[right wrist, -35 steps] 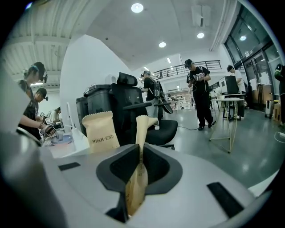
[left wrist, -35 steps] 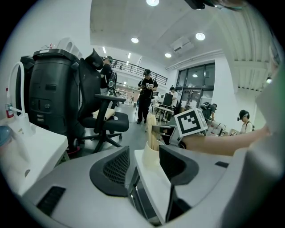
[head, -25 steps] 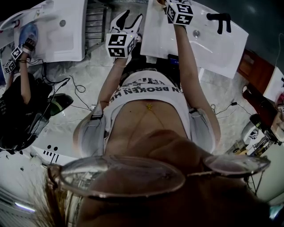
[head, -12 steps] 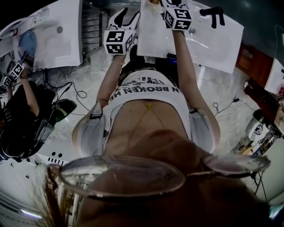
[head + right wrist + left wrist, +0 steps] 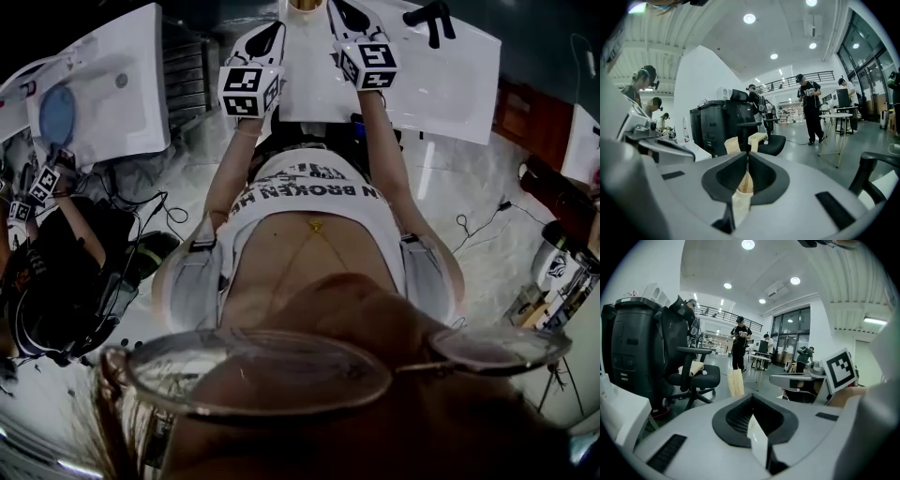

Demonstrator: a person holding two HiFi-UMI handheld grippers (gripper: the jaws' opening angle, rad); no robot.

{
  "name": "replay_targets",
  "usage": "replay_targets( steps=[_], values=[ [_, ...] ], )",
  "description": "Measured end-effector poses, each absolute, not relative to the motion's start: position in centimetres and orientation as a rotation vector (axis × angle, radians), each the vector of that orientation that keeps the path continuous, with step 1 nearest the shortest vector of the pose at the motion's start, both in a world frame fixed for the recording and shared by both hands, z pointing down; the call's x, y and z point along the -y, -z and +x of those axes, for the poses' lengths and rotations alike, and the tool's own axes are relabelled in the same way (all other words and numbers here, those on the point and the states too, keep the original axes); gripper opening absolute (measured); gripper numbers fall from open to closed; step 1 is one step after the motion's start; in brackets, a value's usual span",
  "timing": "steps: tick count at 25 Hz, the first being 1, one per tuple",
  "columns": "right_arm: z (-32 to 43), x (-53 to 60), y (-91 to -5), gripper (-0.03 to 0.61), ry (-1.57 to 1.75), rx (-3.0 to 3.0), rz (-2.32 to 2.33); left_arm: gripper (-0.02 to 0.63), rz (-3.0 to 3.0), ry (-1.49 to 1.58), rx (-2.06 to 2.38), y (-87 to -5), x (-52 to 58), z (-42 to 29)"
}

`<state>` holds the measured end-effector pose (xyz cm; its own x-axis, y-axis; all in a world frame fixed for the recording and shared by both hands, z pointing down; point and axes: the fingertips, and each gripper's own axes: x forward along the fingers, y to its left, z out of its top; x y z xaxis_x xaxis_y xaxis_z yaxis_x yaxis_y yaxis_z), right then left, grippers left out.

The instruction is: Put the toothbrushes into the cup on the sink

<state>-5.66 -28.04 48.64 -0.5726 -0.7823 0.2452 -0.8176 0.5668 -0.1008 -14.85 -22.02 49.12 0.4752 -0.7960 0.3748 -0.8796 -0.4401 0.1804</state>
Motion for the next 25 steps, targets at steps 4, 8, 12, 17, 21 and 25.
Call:
replay_targets(
  steps=[4, 8, 12, 17, 21, 25],
  values=[
    [-5.0, 25.6, -47.8, 0.034, -0.304, 2.629, 1.346, 0.014, 2.422, -0.328, 1.384, -48.2, 21.8, -12.9],
    [-4.6, 23.2, -46.9, 0.034, -0.266, 2.616, 1.323, 0.014, 2.448, -0.316, 1.368, -47.3, 21.4, -11.3],
    [-3.6, 21.8, -45.4, 0.034, -0.213, 2.638, 1.344, 0.014, 2.478, -0.277, 1.350, -45.9, 20.8, -9.6],
    [-2.2, 20.5, -43.0, 0.032, -0.093, 2.650, 1.346, 0.014, 2.528, -0.234, 1.360, -43.5, 20.2, -7.4],
    [-1.2, 19.3, -41.1, 0.032, -0.070, 2.684, 1.370, 0.014, 2.584, -0.203, 1.377, -41.7, 19.5, -5.8],
    [-0.6, 18.6, -40.0, 0.032, -0.089, 2.711, 1.379, 0.014, 2.623, -0.197, 1.395, -40.6, 18.9, -4.4]
  ],
)
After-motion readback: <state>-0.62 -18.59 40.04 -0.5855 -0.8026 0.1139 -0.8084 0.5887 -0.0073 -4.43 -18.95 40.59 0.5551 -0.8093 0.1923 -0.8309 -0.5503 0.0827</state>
